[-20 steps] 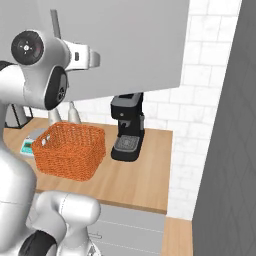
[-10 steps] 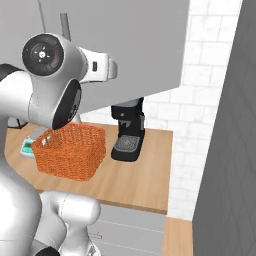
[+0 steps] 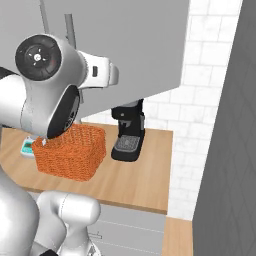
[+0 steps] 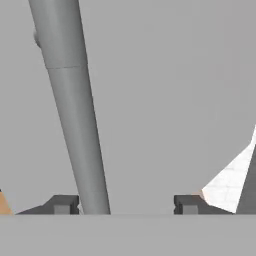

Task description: Open the cabinet, pick up the bread from the cabinet and place it in the basket. Then move the basket to the dining counter.

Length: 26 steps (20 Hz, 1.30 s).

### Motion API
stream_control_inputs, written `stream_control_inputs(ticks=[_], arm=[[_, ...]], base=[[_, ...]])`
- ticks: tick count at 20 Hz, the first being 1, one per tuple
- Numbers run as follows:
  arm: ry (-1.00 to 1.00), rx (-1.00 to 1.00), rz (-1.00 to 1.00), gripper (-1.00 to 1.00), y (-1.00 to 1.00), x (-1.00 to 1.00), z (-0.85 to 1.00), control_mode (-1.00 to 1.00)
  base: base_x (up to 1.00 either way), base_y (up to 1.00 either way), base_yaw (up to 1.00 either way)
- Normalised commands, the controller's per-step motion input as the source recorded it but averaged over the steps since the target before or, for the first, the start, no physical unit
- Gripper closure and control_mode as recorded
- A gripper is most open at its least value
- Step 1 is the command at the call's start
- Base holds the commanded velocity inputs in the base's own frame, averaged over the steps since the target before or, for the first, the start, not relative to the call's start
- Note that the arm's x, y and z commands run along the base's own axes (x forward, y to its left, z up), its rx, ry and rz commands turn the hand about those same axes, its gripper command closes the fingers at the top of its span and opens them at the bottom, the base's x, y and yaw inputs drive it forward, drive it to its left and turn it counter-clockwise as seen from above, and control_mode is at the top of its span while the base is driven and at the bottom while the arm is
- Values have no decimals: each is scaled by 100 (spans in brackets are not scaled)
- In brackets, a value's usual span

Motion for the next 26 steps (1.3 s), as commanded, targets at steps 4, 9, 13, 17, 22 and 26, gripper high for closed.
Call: stream_control_inputs(ticks=[4, 9, 13, 17, 22, 26], arm=[[7, 0, -17, -100, 1, -45, 7, -100], [10, -15, -21, -100, 51, -63, 5, -100], [0, -38, -25, -100, 89, -74, 0, -100], [11, -60, -13, -100, 100, -14, 0, -100], [42, -63, -7, -100, 100, 17, 0, -100], [56, -34, -18, -100, 40, 69, 0, -100]], base=[[0, 0, 0], [0, 0, 0], [0, 0, 0], [0, 0, 0], [0, 0, 0], [0, 0, 0]])
